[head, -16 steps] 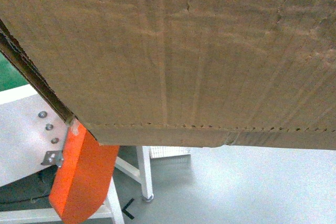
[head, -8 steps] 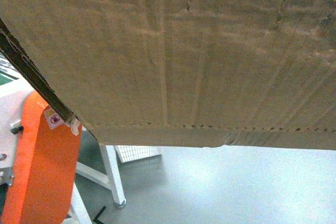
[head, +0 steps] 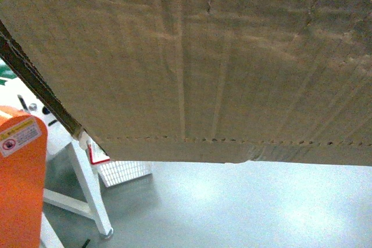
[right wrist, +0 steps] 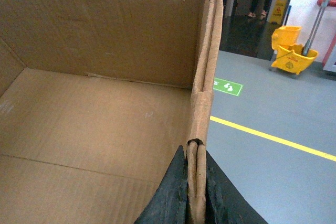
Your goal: Sort boxes to right shelf from conveyor
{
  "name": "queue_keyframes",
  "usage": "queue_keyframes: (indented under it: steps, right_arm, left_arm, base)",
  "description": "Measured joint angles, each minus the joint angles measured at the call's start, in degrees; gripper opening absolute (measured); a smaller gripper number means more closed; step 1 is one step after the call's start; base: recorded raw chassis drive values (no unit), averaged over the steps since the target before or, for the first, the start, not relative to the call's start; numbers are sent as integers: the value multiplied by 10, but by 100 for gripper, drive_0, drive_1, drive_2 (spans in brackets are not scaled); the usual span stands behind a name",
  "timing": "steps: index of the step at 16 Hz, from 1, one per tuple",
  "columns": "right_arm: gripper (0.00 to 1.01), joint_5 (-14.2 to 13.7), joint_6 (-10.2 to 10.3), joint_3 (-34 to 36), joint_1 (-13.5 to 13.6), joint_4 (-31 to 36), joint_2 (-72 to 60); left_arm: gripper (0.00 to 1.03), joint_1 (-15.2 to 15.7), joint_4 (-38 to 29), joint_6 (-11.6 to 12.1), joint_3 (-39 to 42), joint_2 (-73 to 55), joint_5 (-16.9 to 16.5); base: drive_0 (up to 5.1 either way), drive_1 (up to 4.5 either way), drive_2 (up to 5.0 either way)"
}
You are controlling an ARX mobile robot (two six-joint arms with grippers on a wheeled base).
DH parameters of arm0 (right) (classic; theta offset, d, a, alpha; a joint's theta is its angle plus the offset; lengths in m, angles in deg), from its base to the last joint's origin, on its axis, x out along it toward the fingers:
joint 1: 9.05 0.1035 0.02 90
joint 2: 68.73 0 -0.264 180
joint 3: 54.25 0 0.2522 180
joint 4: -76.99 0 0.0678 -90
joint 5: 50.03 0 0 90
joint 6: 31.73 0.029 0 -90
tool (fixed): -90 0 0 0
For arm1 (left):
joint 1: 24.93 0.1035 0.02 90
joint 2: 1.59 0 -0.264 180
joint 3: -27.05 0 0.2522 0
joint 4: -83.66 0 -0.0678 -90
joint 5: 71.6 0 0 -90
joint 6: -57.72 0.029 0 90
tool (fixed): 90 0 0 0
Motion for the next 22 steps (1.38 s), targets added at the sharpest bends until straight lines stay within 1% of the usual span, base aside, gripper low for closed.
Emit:
queue_keyframes:
  steps: [22]
  right_arm:
    - [4,0,0,0,0,0,0]
  left_arm:
    - [3,0,0,0,0,0,0]
  base:
    - [-157,-157,-157]
